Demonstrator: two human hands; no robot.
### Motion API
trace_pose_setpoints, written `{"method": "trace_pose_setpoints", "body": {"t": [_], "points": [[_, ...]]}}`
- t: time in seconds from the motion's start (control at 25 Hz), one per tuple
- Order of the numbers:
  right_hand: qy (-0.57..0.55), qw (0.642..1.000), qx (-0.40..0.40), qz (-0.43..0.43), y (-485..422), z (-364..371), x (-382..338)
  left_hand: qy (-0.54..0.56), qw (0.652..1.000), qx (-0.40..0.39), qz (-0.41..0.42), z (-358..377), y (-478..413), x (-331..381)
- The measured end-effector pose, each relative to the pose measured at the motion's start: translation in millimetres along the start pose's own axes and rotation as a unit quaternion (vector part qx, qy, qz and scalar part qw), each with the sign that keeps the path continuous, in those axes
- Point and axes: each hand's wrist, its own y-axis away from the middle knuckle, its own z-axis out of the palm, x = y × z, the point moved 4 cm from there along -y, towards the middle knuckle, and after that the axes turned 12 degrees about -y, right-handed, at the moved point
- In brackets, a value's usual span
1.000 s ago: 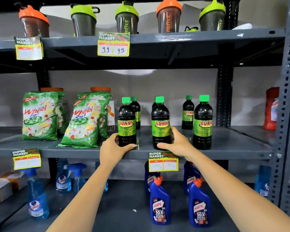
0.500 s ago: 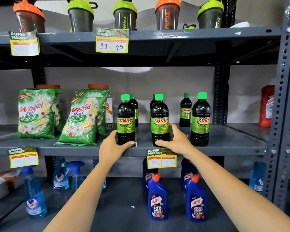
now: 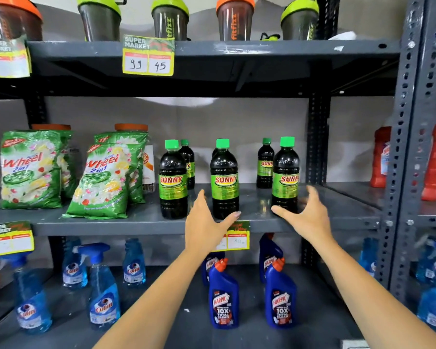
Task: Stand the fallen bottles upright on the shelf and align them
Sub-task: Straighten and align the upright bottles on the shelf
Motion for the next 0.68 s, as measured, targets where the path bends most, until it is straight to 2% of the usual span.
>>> {"method": "trace_pose_setpoints", "body": {"t": [0.08, 0.32, 0.68], "points": [[0.026, 0.999, -0.018, -0.015, -1, 2, 3, -0.063, 0.998, -0.004, 0.002, 8, -6, -2], [0.039, 0.997, -0.071, -0.004, -14, 0, 1, -0.064, 0.998, 0.009, -0.005, 9, -11, -7], [0.035, 0.999, -0.030, 0.023, -16, 0, 7, -0.061, 0.998, 0.012, -0.007, 5, -11, -3]]}}
